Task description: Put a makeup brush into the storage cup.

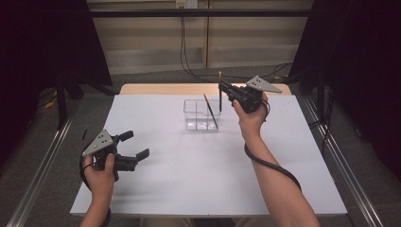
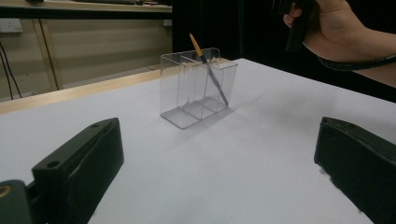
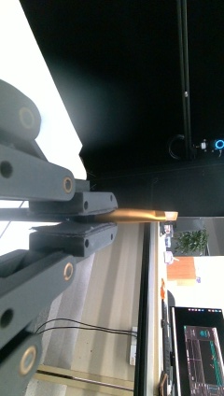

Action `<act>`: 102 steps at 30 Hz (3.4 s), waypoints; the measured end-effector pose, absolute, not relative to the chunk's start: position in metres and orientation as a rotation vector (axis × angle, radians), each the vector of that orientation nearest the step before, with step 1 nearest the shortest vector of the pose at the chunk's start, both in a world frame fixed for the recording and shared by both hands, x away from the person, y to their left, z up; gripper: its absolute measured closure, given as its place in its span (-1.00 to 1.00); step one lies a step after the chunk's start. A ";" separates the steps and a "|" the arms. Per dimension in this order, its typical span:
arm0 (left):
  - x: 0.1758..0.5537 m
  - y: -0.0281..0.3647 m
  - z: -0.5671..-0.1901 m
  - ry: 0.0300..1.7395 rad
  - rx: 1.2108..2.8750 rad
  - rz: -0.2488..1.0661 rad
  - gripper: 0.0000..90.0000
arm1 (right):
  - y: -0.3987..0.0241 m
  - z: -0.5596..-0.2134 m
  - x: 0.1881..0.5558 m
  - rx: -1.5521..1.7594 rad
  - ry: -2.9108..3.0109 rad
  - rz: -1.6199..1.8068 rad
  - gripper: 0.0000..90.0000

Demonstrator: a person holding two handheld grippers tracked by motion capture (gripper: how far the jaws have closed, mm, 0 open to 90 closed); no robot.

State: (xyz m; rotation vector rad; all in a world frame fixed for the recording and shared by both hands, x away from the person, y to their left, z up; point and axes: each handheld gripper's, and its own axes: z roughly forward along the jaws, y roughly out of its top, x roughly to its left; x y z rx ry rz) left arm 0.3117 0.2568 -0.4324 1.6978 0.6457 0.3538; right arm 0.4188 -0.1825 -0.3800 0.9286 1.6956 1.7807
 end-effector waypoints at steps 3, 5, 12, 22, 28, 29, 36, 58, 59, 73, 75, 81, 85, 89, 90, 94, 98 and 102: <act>0.312 0.256 -0.433 0.640 1.700 0.350 -0.97 | -0.181 -0.382 0.420 0.928 1.700 1.782 0.88; 0.312 0.255 -0.433 0.641 1.701 0.350 -0.97 | -0.180 -0.382 0.421 0.923 1.703 1.782 0.88; 0.311 0.255 -0.432 0.639 1.699 0.353 -0.97 | -0.177 -0.385 0.424 0.927 1.704 1.785 0.88; 0.311 0.255 -0.432 0.638 1.698 0.354 -0.97 | -0.176 -0.390 0.428 0.937 1.708 1.781 0.88; 0.311 0.255 -0.432 0.638 1.697 0.350 -0.97 | -0.176 -0.391 0.429 0.941 1.710 1.776 0.88; 0.311 0.255 -0.432 0.639 1.694 0.347 -0.97 | -0.177 -0.392 0.430 0.939 1.708 1.774 0.88; 0.311 0.255 -0.432 0.641 1.699 0.352 -0.97 | -0.175 -0.394 0.431 0.943 1.721 1.765 0.88; 0.311 0.255 -0.432 0.636 1.698 0.347 -0.97 | -0.169 -0.400 0.433 0.951 1.732 1.768 0.88; 0.310 0.255 -0.432 0.637 1.695 0.345 -0.97 | -0.169 -0.401 0.433 0.949 1.732 1.768 0.88; 0.310 0.256 -0.432 0.634 1.697 0.349 -0.97 | -0.163 -0.406 0.434 0.945 1.757 1.754 0.88; 0.310 0.256 -0.432 0.638 1.694 0.347 -0.97 | -0.163 -0.406 0.434 0.944 1.762 1.749 0.88; 0.309 0.257 -0.431 0.638 1.691 0.349 -0.97 | -0.162 -0.408 0.433 0.939 1.770 1.750 0.88; 0.309 0.257 -0.431 0.636 1.696 0.350 -0.97 | -0.162 -0.410 0.433 0.943 1.774 1.748 0.88; 0.309 0.257 -0.431 0.637 1.696 0.354 -0.97 | -0.162 -0.411 0.432 0.945 1.776 1.747 0.87; 0.309 0.257 -0.431 0.640 1.694 0.350 -0.97 | -0.162 -0.412 0.432 0.946 1.776 1.748 0.87; 0.309 0.257 -0.431 0.637 1.695 0.353 -0.97 | -0.163 -0.412 0.433 0.945 1.774 1.754 0.87; 0.309 0.257 -0.431 0.639 1.698 0.355 -0.97 | -0.162 -0.413 0.432 0.948 1.778 1.753 0.87; 0.309 0.257 -0.431 0.639 1.699 0.356 -0.97 | -0.161 -0.414 0.432 0.943 1.792 1.746 0.87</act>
